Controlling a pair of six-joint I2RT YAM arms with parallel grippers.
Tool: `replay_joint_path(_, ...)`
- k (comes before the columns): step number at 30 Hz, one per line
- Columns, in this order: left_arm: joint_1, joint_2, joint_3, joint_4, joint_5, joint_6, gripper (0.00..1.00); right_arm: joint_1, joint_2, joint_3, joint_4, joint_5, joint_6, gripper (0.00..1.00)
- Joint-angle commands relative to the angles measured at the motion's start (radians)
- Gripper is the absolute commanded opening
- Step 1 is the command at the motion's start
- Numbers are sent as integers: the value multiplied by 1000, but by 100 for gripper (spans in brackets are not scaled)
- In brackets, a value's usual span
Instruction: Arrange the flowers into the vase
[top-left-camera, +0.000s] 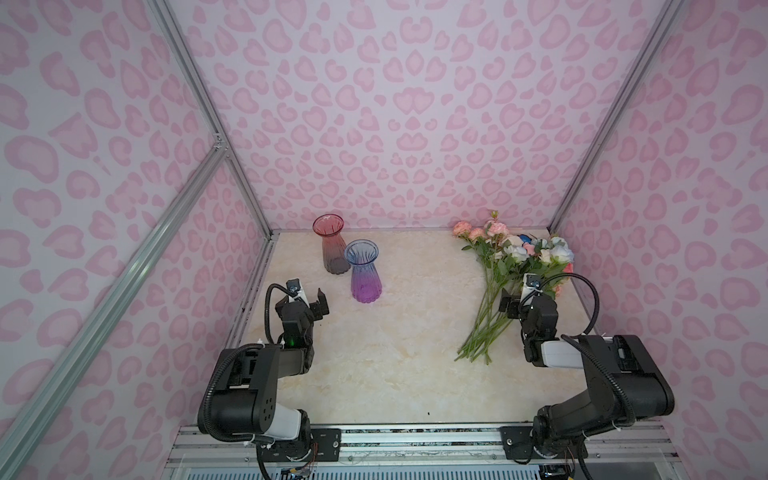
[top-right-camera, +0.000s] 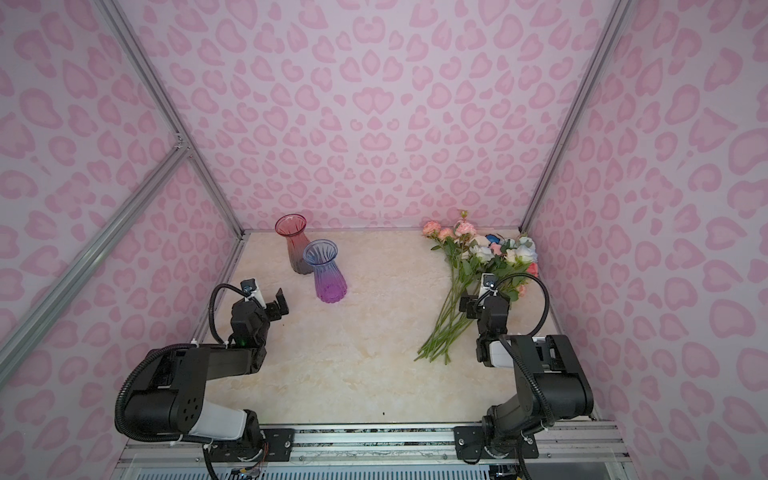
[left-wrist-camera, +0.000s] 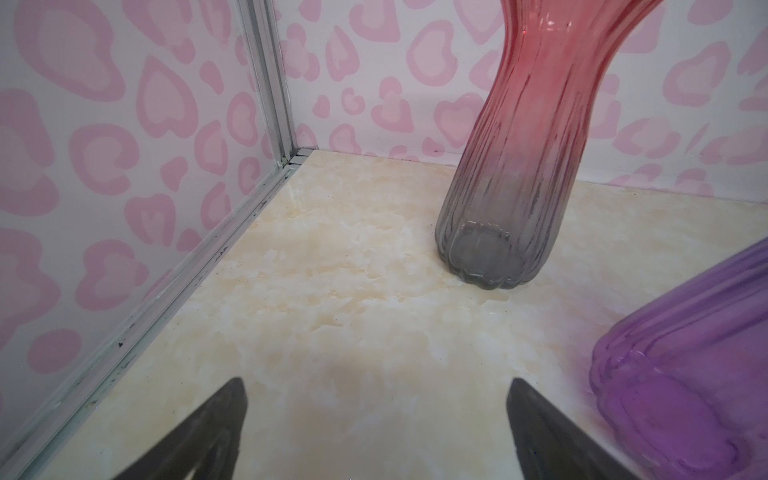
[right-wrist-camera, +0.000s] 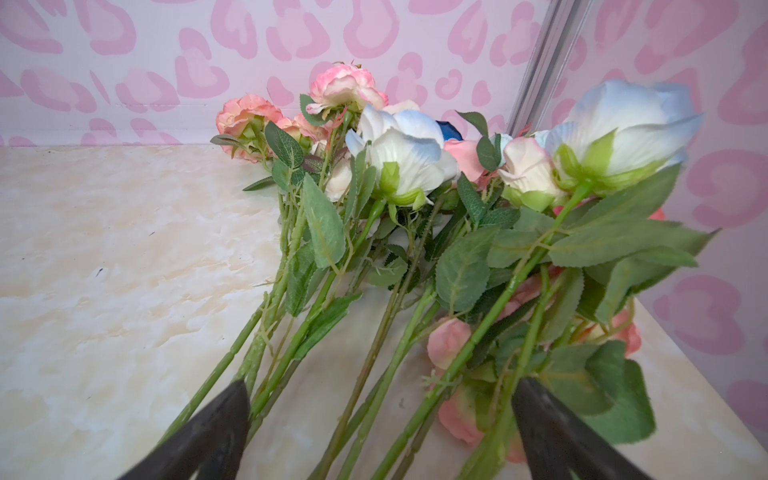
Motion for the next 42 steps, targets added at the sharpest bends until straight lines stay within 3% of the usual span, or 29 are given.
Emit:
replay_joint_path(1,-1,-1,2,19,7,5,98,1,4,1,2,5,-1,100)
replay_joint_path(8,-1,-7,-5,30,9,7,98,1,4,4,-4,15,9,100)
replay_joint_path(12,-10,-133,128,-288,86,55,98,25,-14,11,3,62,-11,100)
replay_joint_path(17,-26,-331,156,-416,61,35,98,135,-116,224,-428,125,-108,100)
replay_joint_path(20,-28,-495,170,-484,95,-73,98,239,-164,386,-644,162,-130,100)
replay_joint_path(24,-33,-688,230,-590,165,-194,98,356,-193,684,-1025,275,-19,100)
replay_joint_path(26,-32,-744,312,-739,139,-269,98,354,-188,840,-1217,224,156,100)
replay_joint_path(28,-30,-778,411,-960,68,-427,98,348,-186,906,-1329,173,337,100)
replay_joint_path(30,-29,-808,484,-1135,43,-514,97,315,-206,825,-1251,73,449,100)
replay_joint_path(32,-29,-861,458,-1137,68,-561,97,235,-220,748,-1167,-129,530,81)
replay_joint_path(34,-28,-901,427,-1128,104,-599,97,186,-231,712,-1146,-231,539,72)
replay_joint_path(36,-27,-903,436,-1171,131,-592,99,191,-243,719,-1184,-231,504,67)
replay_joint_path(39,-28,-835,502,-1273,150,-570,82,234,-268,739,-1265,-153,471,66)
replay_joint_path(42,-27,-728,588,-1328,253,-530,66,286,-281,743,-1304,-108,433,65)
